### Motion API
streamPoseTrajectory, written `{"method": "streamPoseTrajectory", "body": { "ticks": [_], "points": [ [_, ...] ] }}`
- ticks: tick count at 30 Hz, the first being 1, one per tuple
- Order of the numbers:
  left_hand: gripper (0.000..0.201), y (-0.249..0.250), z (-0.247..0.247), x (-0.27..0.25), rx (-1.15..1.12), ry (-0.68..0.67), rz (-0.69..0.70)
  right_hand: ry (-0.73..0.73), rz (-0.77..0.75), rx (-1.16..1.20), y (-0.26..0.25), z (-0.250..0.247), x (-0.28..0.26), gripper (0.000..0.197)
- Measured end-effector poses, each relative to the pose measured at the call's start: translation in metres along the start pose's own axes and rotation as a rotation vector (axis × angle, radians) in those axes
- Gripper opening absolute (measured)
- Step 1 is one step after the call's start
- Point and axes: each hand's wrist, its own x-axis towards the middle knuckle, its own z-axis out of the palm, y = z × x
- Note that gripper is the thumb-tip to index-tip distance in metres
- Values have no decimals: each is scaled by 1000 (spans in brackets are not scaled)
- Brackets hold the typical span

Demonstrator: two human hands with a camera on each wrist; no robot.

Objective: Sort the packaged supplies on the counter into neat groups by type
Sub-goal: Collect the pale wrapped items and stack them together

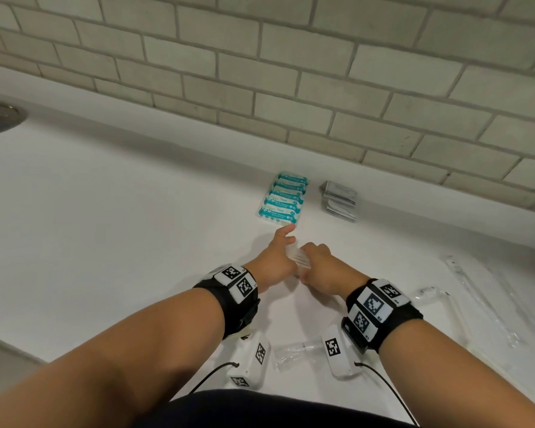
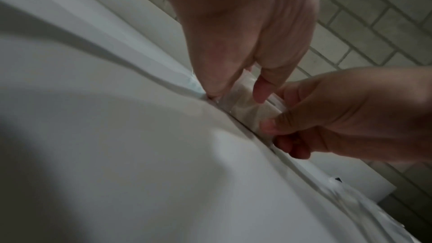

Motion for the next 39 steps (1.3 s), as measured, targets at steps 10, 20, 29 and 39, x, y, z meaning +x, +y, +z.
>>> {"method": "streamPoseTrajectory", "body": {
  "ticks": [10,20,29,39],
  "points": [
    [71,-7,-1,8,211,-40,16,57,-62,-139,7,6,2,35],
    [70,-8,-3,9,257,-46,32,63,-86,-150,4,7,2,33],
    [66,35,-26,21,730,-188,98,68,-103,-208,2,-28,-4,30],
    [27,59,35,79,69,145,-18,323,119,957,55,-58,25,14]
  ]
}}
